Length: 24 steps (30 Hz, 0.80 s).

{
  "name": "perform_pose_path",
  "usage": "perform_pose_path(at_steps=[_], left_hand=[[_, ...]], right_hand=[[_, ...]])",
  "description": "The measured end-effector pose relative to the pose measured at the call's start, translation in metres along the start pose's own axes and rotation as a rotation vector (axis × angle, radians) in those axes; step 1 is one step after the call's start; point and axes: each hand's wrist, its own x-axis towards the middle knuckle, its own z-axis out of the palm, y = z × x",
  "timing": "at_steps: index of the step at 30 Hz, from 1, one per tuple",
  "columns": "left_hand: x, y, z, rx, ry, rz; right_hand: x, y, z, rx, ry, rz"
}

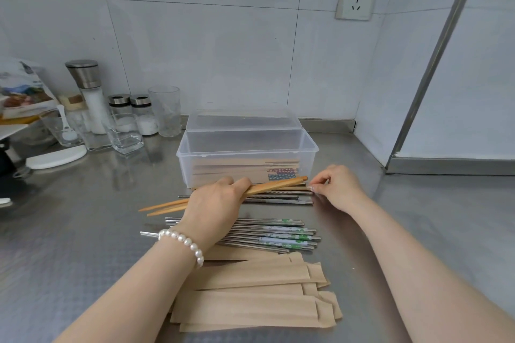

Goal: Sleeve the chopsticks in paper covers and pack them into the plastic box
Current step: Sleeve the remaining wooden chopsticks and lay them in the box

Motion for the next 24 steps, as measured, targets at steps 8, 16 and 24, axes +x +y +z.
perform_pose_path(at_steps=[8,16,24], left_hand=[[-0.002,0.003,-0.002,-0.039,0.038,0.014],[0.002,0.005,-0.013,0.11,0.204,0.113],[0.004,0.006,-0.015,0.296,0.147,0.057]], right_hand=[[-0.002,-0.002,0.0,0.1,-0.029,-0.047],[-0.022,-0.033,-0.031,0.386,-0.138,-0.113],[-0.032,-0.038,-0.044,0.534,-0.284,-0.088]])
